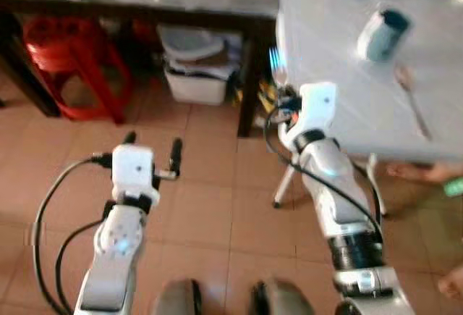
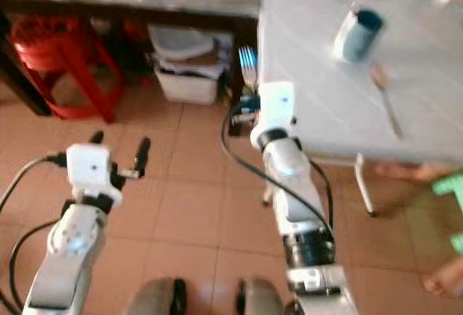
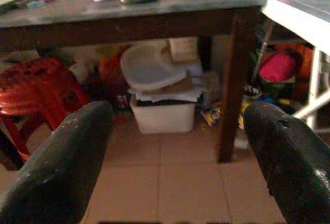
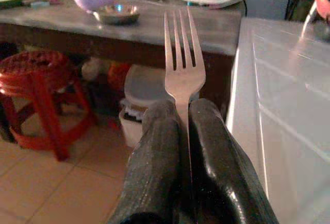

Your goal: Setting the table

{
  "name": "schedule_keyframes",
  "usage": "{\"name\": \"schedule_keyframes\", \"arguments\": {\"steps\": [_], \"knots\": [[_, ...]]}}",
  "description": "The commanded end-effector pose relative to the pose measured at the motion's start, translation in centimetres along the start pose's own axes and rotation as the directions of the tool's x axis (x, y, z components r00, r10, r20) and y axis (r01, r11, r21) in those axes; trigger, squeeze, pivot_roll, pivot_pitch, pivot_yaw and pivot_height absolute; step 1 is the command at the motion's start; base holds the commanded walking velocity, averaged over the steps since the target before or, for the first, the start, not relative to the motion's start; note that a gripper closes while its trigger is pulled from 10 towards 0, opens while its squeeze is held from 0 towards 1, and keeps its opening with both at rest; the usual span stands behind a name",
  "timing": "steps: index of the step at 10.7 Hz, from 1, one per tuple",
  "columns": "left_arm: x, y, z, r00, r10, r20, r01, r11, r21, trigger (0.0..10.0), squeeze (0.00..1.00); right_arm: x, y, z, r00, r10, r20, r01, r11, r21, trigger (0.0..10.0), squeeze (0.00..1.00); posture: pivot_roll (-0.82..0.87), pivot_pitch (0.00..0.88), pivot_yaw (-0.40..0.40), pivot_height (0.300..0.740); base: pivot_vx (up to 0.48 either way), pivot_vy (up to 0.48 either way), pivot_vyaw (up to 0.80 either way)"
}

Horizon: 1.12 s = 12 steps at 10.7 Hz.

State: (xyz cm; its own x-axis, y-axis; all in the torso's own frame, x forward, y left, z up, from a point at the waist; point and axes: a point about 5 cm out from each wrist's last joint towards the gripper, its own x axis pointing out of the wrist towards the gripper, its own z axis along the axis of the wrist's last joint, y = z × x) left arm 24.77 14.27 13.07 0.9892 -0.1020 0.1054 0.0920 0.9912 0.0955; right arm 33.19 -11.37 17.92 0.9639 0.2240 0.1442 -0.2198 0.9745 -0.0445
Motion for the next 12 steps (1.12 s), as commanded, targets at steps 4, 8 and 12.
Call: {"name": "schedule_keyframes", "arguments": {"steps": [4, 8, 12], "knots": [[0.08, -0.47, -0.30, 1.000, -0.004, -0.002, 0.004, 1.000, -0.009, 10.0, 0.00, -0.18, -0.58, 0.13, 1.000, -0.007, 0.013, 0.007, 1.000, -0.010, 0.0, 0.00, 0.05, 0.169, -0.008, 0.740, 0.461, 0.000, 0.00], [0.22, -0.44, -0.30, 1.000, 0.001, 0.003, -0.001, 1.000, -0.004, 10.0, 0.00, -0.14, -0.61, 0.01, 1.000, 0.000, 0.006, 0.000, 1.000, -0.006, 0.0, 0.00, 0.04, 0.169, -0.011, 0.740, 0.398, 0.212, 0.00], [0.37, -0.55, -0.31, 1.000, -0.005, 0.001, 0.005, 1.000, -0.012, 10.0, 0.00, -0.06, -0.44, 0.03, 1.000, 0.009, 0.006, -0.009, 1.000, -0.007, 0.0, 0.00, 0.04, 0.169, -0.013, 0.740, 0.368, 0.306, 0.00]]}}
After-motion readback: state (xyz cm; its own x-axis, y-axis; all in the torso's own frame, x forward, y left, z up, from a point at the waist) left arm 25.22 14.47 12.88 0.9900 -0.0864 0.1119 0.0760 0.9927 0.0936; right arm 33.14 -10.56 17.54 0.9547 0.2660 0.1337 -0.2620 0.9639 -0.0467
